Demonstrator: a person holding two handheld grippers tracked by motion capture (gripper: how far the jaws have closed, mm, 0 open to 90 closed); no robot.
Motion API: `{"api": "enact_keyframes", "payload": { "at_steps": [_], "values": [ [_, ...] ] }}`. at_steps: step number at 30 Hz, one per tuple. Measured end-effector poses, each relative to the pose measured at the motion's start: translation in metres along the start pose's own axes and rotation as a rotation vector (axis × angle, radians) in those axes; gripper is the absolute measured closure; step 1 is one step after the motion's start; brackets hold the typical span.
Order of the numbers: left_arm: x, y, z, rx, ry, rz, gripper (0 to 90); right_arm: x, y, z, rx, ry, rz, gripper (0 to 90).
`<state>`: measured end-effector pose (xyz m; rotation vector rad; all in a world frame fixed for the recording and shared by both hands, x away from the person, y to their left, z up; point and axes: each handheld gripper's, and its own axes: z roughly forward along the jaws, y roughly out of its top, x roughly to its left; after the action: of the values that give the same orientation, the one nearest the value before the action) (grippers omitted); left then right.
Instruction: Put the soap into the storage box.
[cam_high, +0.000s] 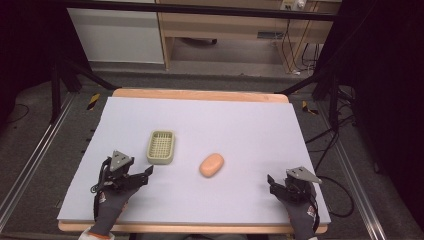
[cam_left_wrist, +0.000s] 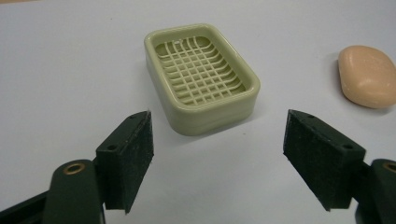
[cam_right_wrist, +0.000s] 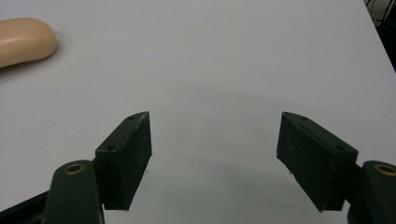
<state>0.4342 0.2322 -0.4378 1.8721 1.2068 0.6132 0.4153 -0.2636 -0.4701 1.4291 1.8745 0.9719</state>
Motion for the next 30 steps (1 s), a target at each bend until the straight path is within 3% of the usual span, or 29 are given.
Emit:
{"api": "enact_keyframes", "payload": {
  "at_steps": [17,30],
  "values": [
    [-0.008,0.013,-0.001,-0.012,-0.028,0.018,22.4,0.0,0.0,0.0,-0.002,-0.013,0.006,24.9],
    [-0.015,0.025,0.002,-0.006,-0.044,0.054,22.2,-0.001,0.001,0.0,0.0,-0.016,0.008,24.1]
  ]
}}
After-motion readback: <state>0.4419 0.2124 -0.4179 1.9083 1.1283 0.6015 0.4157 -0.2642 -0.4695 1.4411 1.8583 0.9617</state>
